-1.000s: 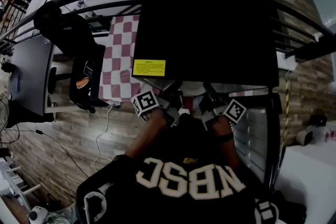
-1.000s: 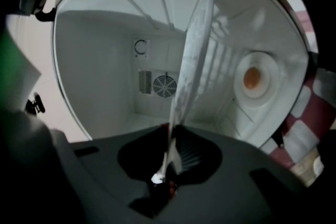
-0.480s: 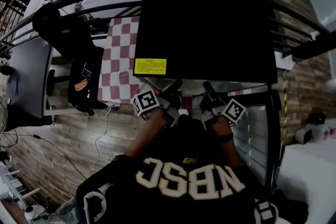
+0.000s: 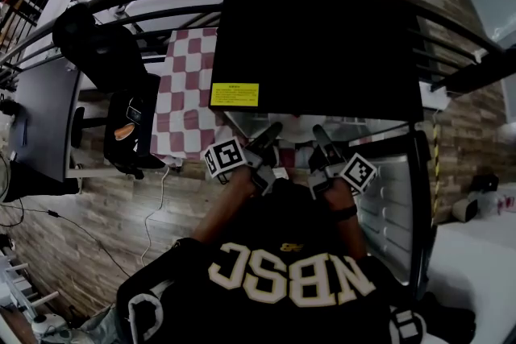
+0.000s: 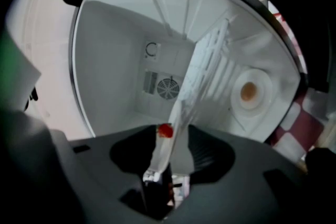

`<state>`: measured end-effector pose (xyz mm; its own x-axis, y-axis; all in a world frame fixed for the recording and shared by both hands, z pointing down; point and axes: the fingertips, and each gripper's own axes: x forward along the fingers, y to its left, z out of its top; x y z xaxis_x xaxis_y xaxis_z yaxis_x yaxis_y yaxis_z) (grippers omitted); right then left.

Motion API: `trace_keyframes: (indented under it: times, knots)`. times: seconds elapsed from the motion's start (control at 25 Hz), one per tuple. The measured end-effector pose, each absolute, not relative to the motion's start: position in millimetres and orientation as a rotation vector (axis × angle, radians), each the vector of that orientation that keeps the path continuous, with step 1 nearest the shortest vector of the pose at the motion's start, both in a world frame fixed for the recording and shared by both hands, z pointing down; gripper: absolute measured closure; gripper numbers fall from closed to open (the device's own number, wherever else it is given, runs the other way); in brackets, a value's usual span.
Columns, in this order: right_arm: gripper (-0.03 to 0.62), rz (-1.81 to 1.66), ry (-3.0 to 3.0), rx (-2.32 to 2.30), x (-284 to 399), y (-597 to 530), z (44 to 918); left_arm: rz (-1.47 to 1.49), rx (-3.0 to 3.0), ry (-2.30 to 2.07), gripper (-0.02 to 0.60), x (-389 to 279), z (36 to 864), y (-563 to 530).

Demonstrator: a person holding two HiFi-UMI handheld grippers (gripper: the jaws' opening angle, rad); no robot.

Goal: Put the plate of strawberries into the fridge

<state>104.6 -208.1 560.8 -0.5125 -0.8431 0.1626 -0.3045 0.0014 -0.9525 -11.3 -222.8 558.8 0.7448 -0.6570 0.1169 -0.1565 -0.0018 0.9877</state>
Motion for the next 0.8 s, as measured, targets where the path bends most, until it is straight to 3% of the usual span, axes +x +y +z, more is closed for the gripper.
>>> trace_keyframes:
  times: [0.52,0.8]
  knots:
    - [0.411,-1.501,1.844,-1.322,111.6,-171.3,562.9,-0.347,1.700,-0.679,0.431,-9.8,557.7,-188.6]
    - [0.411,-1.103,2.317,-1.553,109.7,-161.6,561.2,-0.134,1.992,-0.803,0.433,-17.2,563.9,-166.0]
